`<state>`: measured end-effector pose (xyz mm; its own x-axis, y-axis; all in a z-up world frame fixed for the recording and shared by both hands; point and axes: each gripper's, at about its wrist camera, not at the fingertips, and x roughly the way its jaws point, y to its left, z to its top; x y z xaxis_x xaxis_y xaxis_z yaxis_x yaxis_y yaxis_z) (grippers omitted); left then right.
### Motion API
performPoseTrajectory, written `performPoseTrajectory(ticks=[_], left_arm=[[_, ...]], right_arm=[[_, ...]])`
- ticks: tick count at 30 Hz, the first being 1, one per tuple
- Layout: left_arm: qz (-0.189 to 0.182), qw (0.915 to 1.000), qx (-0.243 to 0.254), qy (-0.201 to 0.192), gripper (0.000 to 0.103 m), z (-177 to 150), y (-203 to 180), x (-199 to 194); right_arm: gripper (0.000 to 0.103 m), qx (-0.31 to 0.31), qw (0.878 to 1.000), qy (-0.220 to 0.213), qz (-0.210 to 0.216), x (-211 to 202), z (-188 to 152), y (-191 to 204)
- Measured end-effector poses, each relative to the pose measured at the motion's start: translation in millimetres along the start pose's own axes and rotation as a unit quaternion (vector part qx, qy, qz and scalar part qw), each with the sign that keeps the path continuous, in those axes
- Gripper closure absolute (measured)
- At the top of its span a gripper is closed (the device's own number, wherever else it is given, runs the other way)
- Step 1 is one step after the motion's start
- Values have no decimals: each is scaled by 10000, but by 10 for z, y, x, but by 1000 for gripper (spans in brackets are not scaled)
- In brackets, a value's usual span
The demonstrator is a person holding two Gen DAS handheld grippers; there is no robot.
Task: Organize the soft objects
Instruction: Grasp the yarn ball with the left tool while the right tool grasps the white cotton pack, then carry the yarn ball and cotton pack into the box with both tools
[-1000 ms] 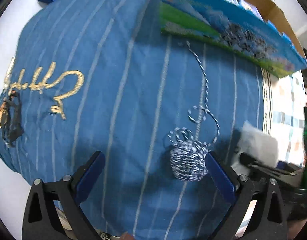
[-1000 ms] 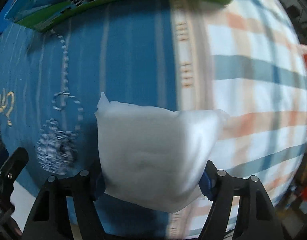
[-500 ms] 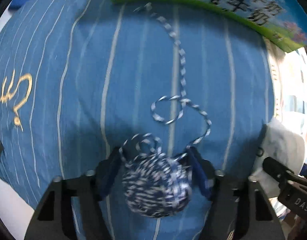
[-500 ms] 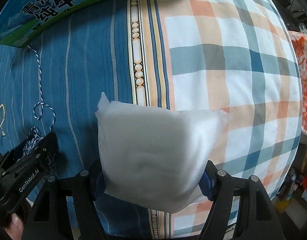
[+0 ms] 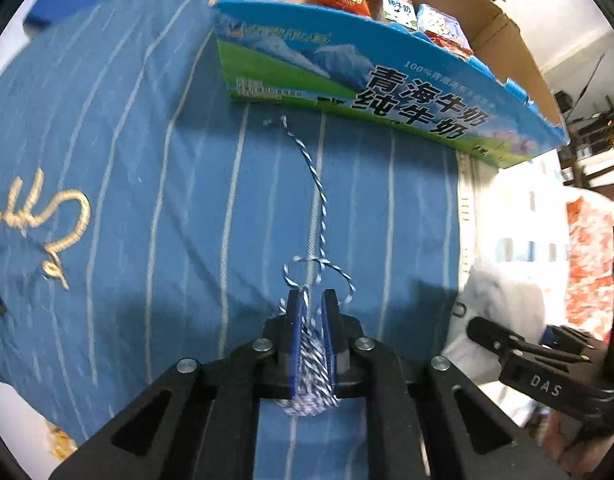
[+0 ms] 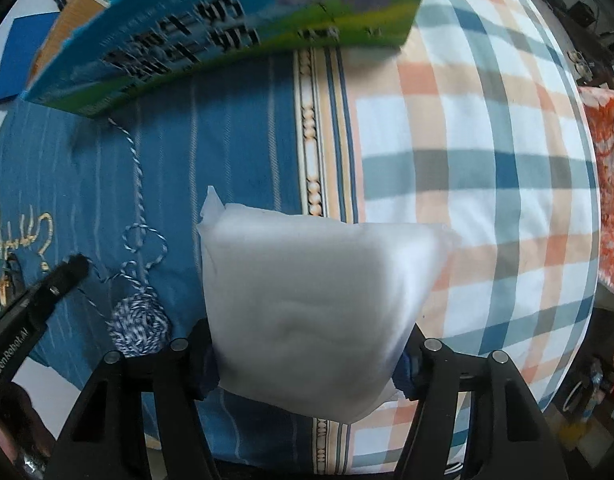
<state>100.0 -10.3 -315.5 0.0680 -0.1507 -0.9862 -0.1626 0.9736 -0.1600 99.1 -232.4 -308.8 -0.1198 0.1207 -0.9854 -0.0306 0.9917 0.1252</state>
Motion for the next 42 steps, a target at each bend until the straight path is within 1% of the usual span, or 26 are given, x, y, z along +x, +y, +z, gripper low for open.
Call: performPoseTrajectory(ticks=[2,3,4,5,7,9,11,12,13,14,15,16,17,19,20,22,24,26,28,31,34,35,36,37,39,42], left_arm=[[-235,9995,-143,169,62,11,80,-11],[-303,9988,-246,301,56,10,153,-13],[-373,9979,-334,400,44,-30,193,-6],[-444,9972,-386,466,36,-95,202,-1],[-448,9965,-405,580,34,-196,185,59],[-401,9955,-370,780,33,-292,65,183],[-356,9928,-350,1093,34,-432,-29,430],[-217,9916,-332,1232,33,-465,-61,562],[-106,9901,-309,1365,41,-500,-85,692],[-57,9890,-315,1442,53,-526,-99,777],[-24,9932,-308,1122,53,-534,-133,724],[31,9951,-284,946,53,-530,-162,686],[58,9958,-216,890,54,-520,-201,664],[-61,9966,-209,801,54,-505,-235,596],[-13,9976,-158,681,54,-494,-254,533],[19,9988,-142,477,54,-445,-281,392],[-113,9995,-190,205,54,-384,-297,138],[-236,9993,-168,-238,54,-280,-348,-251],[-366,9966,-101,-729,54,-149,-418,-690],[-563,9881,48,-1428,54,59,-482,-1364],[-723,9766,228,-2013,54,342,-520,-1981],[-749,9736,282,-2137,54,401,-489,-2155],[-804,9685,353,-2330,54,522,-517,-2379],[-833,9649,396,-2460,54,631,-505,-2501],[-861,9552,501,-2786,54,839,-553,-2877],[-795,9411,630,-3225,54,1154,-610,-3310]], right_arm=[[35,-22,10000,-32,43,-48,-5,8],[35,-29,10000,-39,60,-66,-8,18],[35,-36,10000,-36,77,-73,-19,17],[35,-44,10000,-28,80,-74,-29,18],[35,-55,9999,13,85,-52,-58,27],[35,-76,9999,69,68,-3,-87,31],[35,-103,9999,98,47,45,-152,13],[35,-114,9999,106,39,53,-168,13],[35,-119,9999,115,30,60,-179,1],[35,-127,9998,117,16,94,-172,-14],[35,-136,9999,105,1,88,-178,-26],[35,-135,9999,95,-6,114,-184,-88],[35,-134,9999,84,-18,106,-179,-99],[35,-126,9999,53,-24,66,-189,-131],[35,-131,9999,23,-14,88,-142,-72],[35,-137,9999,-75,44,-22,-135,-92],[35,-152,9994,-248,192,-225,-109,-105],[35,-198,9982,-474,315,-467,-62,-97],[35,-280,9957,-763,453,-773,-3,-65],[35,-404,9898,-1211,633,-1242,106,-1],[35,-504,9817,-1643,816,-1704,256,84],[35,-540,9786,-1781,877,-1852,312,135],[35,-572,9753,-1922,926,-2012,361,168],[35,-599,9727,-2030,948,-2120,426,215],[35,-656,9660,-2302,974,-2428,581,270],[35,-691,9585,-2576,1003,-2748,792,381]])
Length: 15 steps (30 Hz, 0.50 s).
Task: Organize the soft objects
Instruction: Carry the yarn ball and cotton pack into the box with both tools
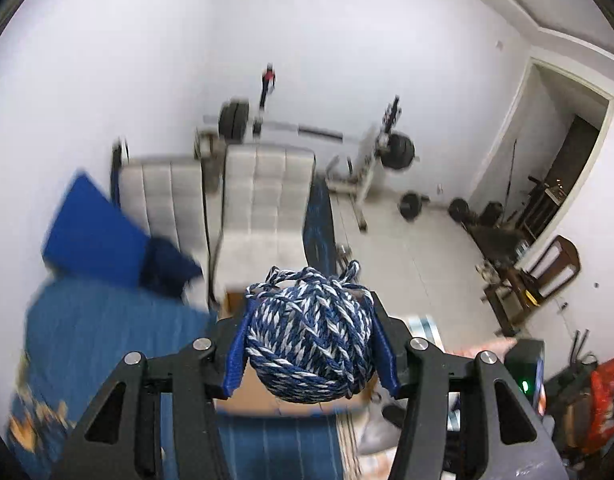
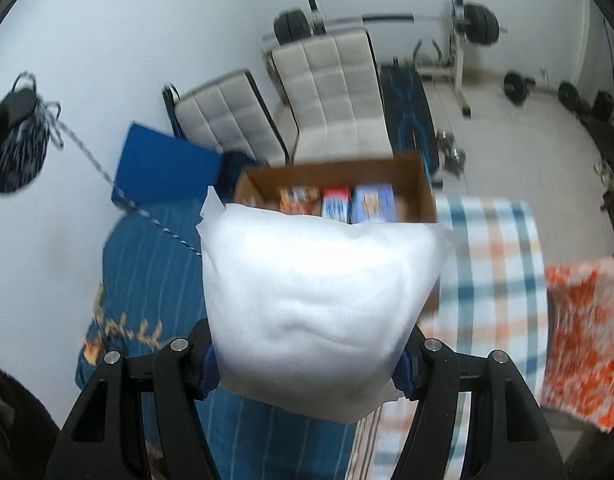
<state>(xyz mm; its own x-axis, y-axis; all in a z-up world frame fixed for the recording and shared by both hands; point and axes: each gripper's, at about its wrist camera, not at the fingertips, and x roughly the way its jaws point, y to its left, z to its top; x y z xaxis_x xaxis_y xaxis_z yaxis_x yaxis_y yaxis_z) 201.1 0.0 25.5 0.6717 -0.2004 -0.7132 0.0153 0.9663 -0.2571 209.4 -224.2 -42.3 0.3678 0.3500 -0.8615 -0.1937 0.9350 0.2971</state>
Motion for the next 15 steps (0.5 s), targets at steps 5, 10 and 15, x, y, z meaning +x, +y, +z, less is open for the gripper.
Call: performPoseTrajectory(ticks=[5,10,15], left_arm=[[95,9987,256,-436,54,602,-40,-56],[191,9992,314,-127,54,763,86,307],[158,9979,98,622,54,606,282,991]], right_arm=[[35,49,10000,-64,-11,37,450,71],[35,22,9997,150,-194,395,696,100],[35,54,9977,582,-355,1033,701,45]])
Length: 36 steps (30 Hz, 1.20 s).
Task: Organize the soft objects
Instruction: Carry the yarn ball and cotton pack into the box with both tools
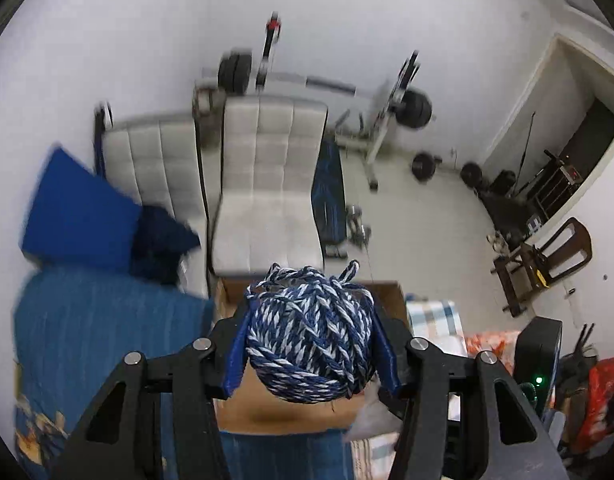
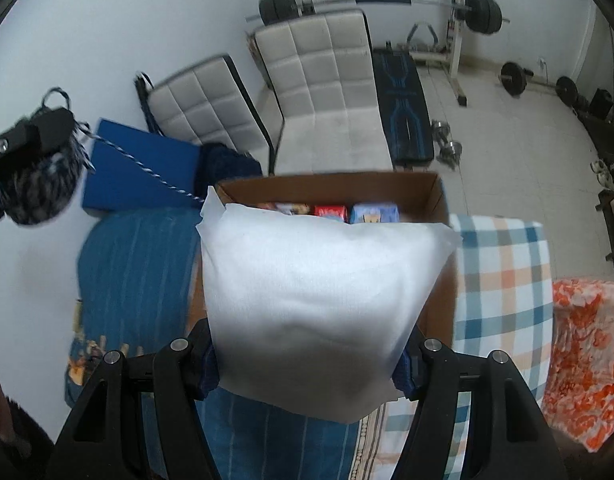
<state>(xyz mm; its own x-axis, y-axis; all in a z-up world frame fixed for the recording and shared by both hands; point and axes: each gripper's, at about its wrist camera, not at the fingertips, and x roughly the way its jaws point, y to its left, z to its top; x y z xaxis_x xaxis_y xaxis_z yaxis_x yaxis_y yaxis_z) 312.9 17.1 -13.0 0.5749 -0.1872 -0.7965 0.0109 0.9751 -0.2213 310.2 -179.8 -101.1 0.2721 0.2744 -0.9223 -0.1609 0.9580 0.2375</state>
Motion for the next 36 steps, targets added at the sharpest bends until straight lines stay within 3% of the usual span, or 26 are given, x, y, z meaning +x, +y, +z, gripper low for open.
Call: performPoseTrajectory(ticks=[4,9,12,18,21,25,29,36], left_arm=[[-163,9973,-332,641,54,-162,147,578],[-167,9880,-661,1389,54,-460,299,1270],[-192,9784,-981,1811,54,-674,475,1620],[-25,9632,-1077,2464,53,-1016,672,2167],[-56,9515,-1187,2838,53,-1162,738,2399],[52,9445,-1190,3063,53,-1271,762,2591],[164,9453,-883,3134,53,-1324,676,2671],[206,9376,-697,3400,53,-1546,596,2871]], right_arm=[[35,-10,9993,346,-120,586,-26,7],[35,-27,9975,698,-141,1204,-86,-2],[35,-33,9959,895,-122,1561,-119,-19],[35,-54,9915,1299,-105,2097,-195,-28],[35,-27,9884,1517,-24,2272,-247,-36],[35,61,9841,1777,31,2483,-308,-140],[35,47,9817,1901,-82,2581,-346,-297],[34,46,9799,1989,-157,2578,-311,-532]])
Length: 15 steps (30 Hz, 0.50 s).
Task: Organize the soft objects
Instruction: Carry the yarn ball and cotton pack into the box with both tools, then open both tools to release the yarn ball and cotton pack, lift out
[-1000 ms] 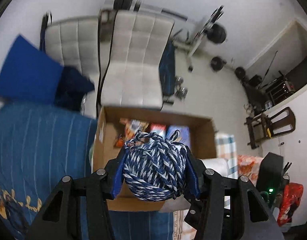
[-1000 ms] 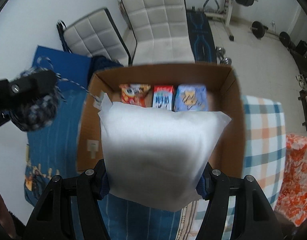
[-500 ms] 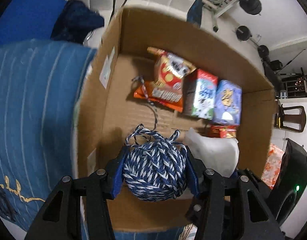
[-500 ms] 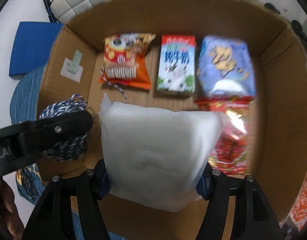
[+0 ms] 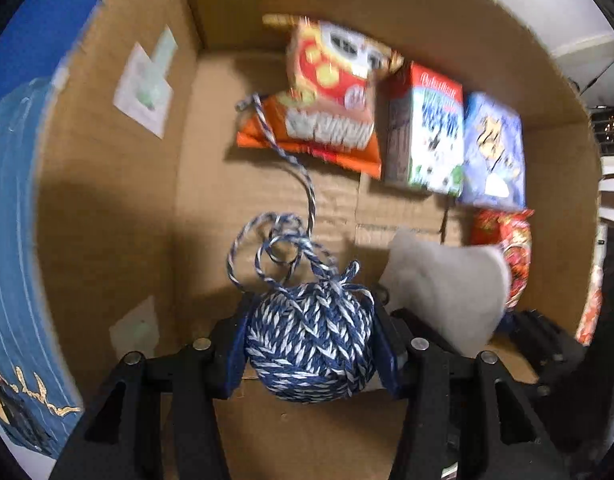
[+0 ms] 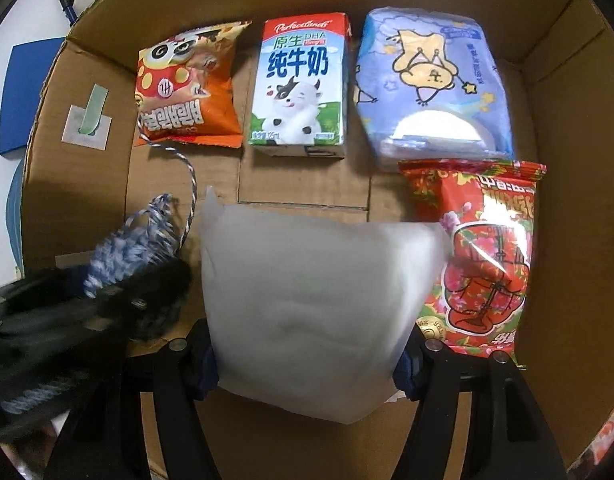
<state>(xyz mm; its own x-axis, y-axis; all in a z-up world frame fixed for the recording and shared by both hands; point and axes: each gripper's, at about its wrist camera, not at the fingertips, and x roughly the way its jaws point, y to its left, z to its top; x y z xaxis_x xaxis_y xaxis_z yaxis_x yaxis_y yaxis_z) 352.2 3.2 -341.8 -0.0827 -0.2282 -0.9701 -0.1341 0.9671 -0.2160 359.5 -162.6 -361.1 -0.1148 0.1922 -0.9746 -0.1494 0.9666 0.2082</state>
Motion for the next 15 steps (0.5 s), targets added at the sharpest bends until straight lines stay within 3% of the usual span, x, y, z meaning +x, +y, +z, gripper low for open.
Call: performPoseTrajectory(ticks=[7,15], left_arm=[[56,9995,-165,255,52,-32,132,258],[188,9995,-103,248,51,-46,225,319]], right_arm=[[30,-190,9991,76,-378,45,35,-26],[26,-80,9973,206,-701,127,63,159]])
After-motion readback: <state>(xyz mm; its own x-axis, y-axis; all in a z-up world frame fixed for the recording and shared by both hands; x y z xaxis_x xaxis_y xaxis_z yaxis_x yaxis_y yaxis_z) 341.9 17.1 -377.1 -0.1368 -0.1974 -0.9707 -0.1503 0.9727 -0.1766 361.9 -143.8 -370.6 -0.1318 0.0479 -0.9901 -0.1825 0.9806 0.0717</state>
